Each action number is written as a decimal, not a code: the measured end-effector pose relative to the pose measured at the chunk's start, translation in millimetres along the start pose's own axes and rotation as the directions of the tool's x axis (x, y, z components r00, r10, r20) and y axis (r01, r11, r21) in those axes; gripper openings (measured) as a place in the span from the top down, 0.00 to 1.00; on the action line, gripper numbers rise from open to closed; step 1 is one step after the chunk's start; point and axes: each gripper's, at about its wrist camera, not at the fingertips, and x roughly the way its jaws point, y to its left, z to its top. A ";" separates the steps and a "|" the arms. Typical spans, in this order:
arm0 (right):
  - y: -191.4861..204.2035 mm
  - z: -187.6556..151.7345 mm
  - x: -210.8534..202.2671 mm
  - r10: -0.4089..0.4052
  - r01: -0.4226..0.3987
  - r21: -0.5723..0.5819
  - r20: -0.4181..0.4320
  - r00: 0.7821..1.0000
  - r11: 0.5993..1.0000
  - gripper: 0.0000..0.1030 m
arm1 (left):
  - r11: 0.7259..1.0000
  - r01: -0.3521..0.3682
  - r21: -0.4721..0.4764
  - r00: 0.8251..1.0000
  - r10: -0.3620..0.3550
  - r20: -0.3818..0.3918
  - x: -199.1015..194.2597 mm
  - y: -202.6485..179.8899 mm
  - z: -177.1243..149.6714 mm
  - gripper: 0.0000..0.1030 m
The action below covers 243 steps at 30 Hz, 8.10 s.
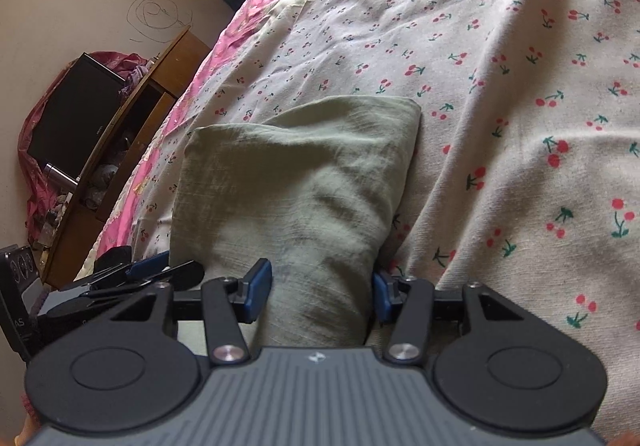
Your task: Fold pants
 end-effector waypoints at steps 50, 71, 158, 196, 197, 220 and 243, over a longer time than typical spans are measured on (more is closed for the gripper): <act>-95.0 -25.3 -120.4 -0.001 -0.051 0.275 0.185 0.983 0.960 0.55 | 0.990 0.128 0.052 0.991 -0.126 -0.044 -38.8 -110.9 -23.6 0.51; -74.2 50.0 -49.7 -0.243 0.232 0.091 0.141 0.960 0.969 0.84 | 0.968 0.152 0.201 0.986 -0.133 -0.104 -40.4 -180.8 -61.4 0.46; -20.2 -10.4 -103.7 -0.184 0.207 -0.054 0.282 0.942 0.977 0.52 | 0.994 -0.085 0.069 0.995 0.081 0.057 -11.5 -169.0 15.3 0.36; -4.2 -118.9 -139.9 -0.321 0.335 -0.043 0.196 0.927 0.941 0.48 | 0.994 -0.105 0.043 0.994 0.106 -0.015 -65.9 -191.7 -86.4 0.22; -1.2 -120.3 -142.2 -0.315 0.334 -0.059 0.216 0.924 0.941 0.48 | 0.992 -0.114 0.049 0.993 0.115 -0.007 -66.3 -193.5 -86.3 0.18; 8.8 -132.1 -149.9 -0.310 0.339 -0.066 0.270 0.912 0.938 0.48 | 0.981 -0.169 0.097 0.985 0.166 0.040 -78.5 -204.7 -89.4 0.00; 7.0 -137.4 -158.8 -0.292 0.308 -0.030 0.241 0.925 0.951 0.48 | 0.981 -0.186 0.062 0.981 0.188 -0.041 -78.5 -207.3 -94.2 0.00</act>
